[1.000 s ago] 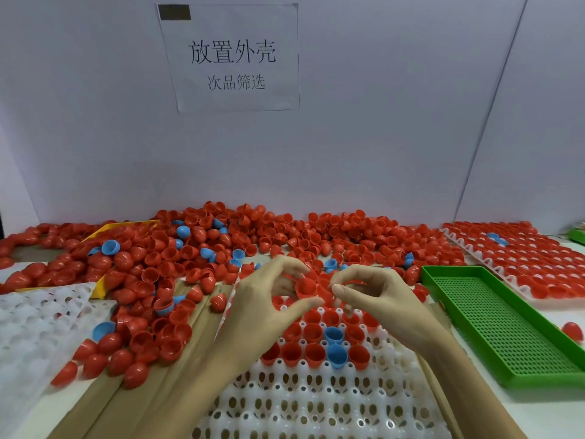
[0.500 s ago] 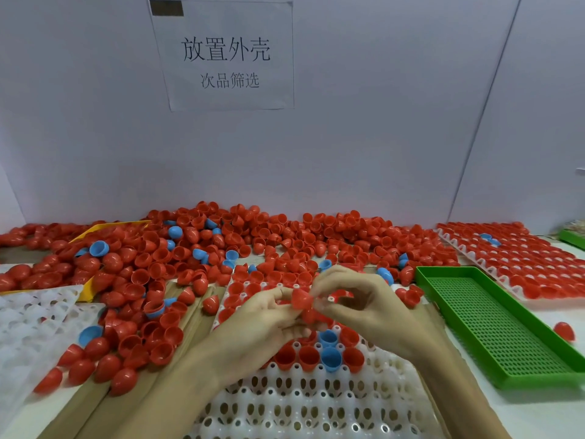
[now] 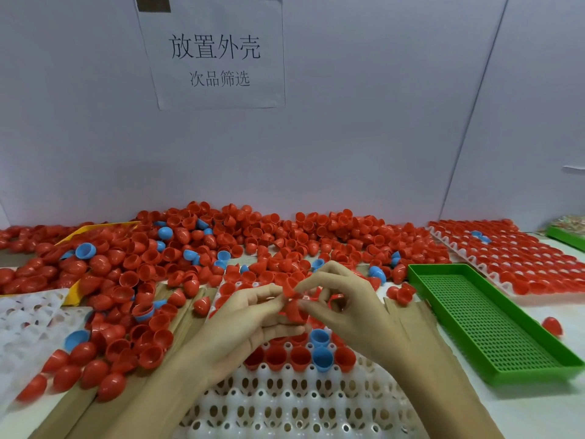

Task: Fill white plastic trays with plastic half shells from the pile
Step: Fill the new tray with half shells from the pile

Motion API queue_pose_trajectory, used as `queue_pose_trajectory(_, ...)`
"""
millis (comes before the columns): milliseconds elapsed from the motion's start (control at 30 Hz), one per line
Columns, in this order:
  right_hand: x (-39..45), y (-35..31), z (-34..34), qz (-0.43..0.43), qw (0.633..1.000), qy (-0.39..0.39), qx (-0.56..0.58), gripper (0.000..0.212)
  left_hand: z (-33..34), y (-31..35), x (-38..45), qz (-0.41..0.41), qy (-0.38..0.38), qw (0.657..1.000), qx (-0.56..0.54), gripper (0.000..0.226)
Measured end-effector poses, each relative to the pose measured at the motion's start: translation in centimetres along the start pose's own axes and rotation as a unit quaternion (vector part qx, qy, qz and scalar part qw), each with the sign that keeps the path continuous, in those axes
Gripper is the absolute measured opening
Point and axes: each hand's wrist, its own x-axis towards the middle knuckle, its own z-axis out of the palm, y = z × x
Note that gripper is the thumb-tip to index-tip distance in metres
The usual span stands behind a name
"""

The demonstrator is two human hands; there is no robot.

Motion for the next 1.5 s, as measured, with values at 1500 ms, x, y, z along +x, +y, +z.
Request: queue_pose_trajectory(1500, -0.6, 4.0, -6.2, 0.104, 0.992, -0.058, 0.046, 0.034, -4.8, 0.6, 5.0, 0.078, 0.270, 0.748, 0.601, 0.024)
